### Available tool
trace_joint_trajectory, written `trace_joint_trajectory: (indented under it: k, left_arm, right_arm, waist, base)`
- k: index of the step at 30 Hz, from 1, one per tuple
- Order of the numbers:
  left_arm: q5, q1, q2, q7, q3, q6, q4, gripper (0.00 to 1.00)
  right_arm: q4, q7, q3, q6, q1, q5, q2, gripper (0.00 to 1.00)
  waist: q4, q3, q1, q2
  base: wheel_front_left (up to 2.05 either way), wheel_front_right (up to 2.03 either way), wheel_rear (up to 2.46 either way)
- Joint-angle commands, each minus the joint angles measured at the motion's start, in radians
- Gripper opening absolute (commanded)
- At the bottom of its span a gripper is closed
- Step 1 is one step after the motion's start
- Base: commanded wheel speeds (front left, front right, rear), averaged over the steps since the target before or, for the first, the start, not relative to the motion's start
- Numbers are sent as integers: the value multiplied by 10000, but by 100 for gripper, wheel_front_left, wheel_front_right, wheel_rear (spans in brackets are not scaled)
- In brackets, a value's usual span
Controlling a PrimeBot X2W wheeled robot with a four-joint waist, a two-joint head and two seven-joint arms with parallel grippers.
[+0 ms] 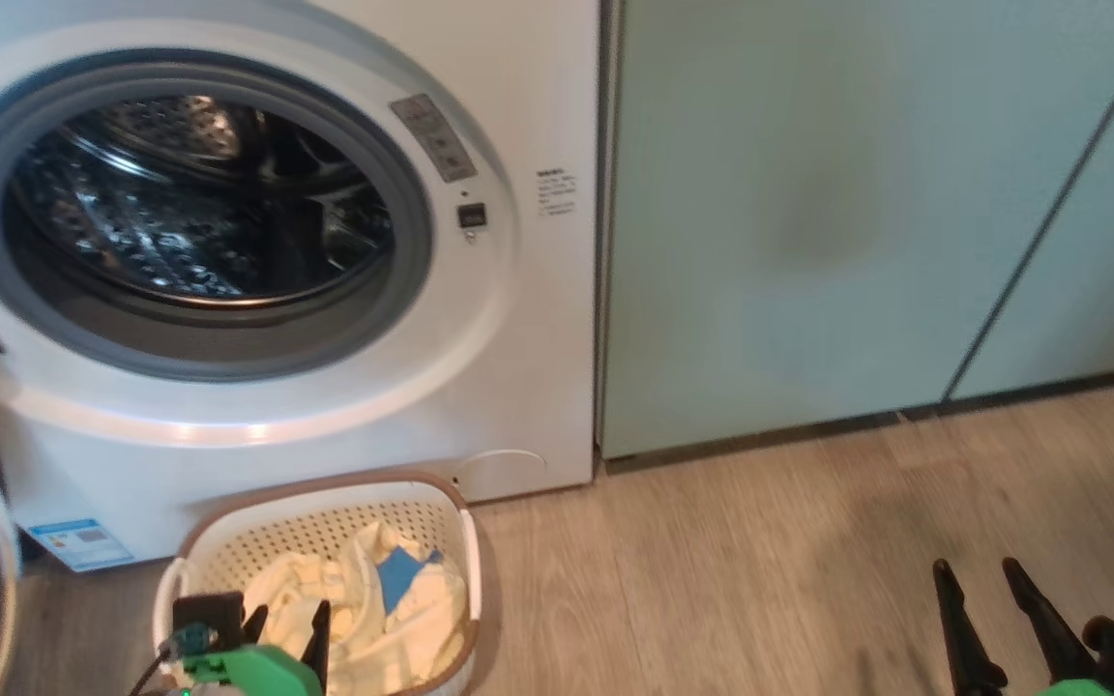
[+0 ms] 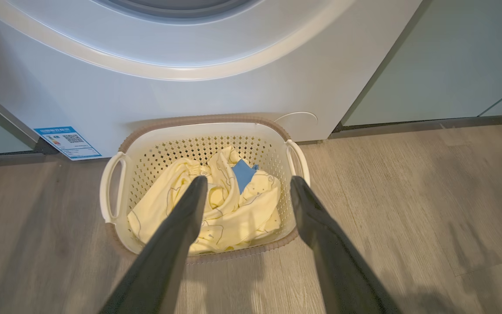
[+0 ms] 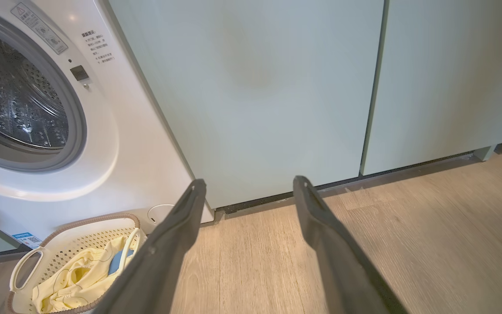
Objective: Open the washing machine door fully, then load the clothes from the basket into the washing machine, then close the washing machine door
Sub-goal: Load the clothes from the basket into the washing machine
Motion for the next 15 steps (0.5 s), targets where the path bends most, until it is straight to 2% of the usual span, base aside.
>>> trace_joint_trajectory:
  k: [1,15]
  left_arm:
    - [-135,-802,288,-93,263,11,107,100]
    - [-530,-2563,791,-21,2,-9,3009,100]
  right_arm:
    - [-334,-97,220,-29,-616,76,-195,100]
    - [-472,-97,305,-29,-1295,151,-47,100]
  waist:
    - [-298,340,0,0]
    - [-956,1878,0,0]
  base:
    - [0,0,0]
    - [0,0,0]
